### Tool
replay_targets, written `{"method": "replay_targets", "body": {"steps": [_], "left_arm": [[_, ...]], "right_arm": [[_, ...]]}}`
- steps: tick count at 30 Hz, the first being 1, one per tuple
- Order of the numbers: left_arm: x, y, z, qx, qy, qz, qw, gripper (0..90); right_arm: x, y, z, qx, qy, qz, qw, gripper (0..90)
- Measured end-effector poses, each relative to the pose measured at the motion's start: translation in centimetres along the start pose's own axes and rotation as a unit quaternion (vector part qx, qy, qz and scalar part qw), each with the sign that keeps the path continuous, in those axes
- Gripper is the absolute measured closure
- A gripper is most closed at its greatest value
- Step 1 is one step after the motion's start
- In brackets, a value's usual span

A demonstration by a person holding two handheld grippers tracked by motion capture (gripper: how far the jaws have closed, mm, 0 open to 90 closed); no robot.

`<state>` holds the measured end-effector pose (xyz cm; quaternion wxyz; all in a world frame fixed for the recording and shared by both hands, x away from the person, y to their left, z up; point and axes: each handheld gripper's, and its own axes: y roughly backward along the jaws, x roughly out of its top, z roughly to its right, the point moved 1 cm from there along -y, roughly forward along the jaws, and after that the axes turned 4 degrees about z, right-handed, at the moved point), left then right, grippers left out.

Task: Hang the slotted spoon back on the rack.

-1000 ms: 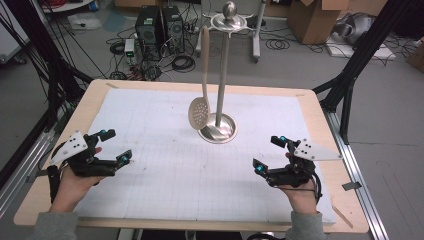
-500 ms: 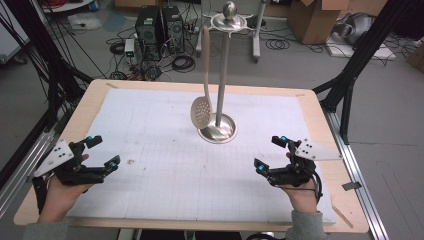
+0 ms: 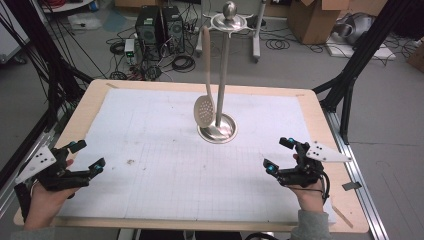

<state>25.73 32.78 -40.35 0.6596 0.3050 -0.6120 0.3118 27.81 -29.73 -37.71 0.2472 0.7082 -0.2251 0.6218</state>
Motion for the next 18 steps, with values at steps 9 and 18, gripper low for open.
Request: {"method": "replay_targets", "body": {"steps": [9, 18], "left_arm": [[-0.2, 0.5, -0.2, -0.003, 0.004, -0.004, 1.0, 5.8], [-0.8, 0.6, -0.5, 0.015, 0.007, -0.019, 0.9997, 5.9]], "right_arm": [[-1.0, 1.9, 1.4, 0.005, -0.011, 0.018, 0.9998, 1.6], [-1.5, 2.7, 2.3, -0.013, -0.023, 0.025, 0.9993, 1.6]]}}
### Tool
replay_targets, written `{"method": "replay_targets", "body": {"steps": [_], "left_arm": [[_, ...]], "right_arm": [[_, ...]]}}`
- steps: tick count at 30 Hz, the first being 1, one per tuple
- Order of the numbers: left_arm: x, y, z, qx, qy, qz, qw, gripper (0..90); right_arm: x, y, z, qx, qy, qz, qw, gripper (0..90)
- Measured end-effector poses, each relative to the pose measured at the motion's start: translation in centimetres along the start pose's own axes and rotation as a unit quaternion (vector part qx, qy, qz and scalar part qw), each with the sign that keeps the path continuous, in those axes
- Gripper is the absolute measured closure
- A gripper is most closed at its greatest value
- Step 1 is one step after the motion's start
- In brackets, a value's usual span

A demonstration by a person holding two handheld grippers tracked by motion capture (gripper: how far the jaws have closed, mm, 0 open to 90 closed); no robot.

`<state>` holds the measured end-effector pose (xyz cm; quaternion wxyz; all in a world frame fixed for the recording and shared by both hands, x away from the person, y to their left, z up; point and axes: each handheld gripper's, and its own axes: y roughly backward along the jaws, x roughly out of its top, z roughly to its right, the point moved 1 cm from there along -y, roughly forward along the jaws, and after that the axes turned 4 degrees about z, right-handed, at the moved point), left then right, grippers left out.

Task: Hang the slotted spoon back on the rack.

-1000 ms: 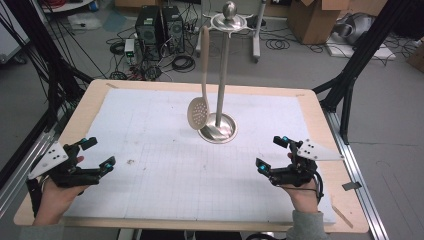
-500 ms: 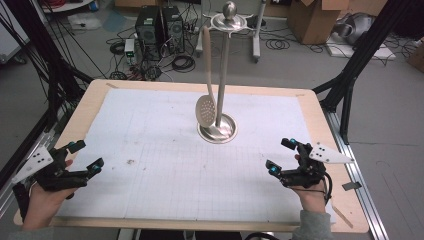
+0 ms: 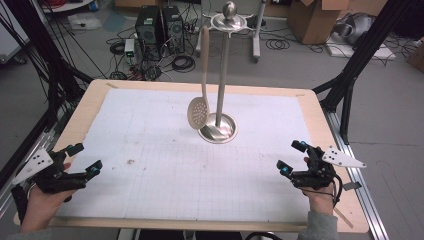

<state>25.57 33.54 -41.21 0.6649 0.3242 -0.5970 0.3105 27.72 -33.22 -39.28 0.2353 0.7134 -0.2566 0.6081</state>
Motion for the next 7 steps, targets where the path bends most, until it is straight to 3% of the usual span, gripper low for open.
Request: {"method": "replay_targets", "body": {"steps": [7], "left_arm": [[0.21, -0.08, 0.02, 0.007, 0.004, 0.002, 1.0, 5.9]], "right_arm": [[0.02, -0.26, -0.22, -0.001, -0.004, -0.002, 1.0, 1.7]]}}
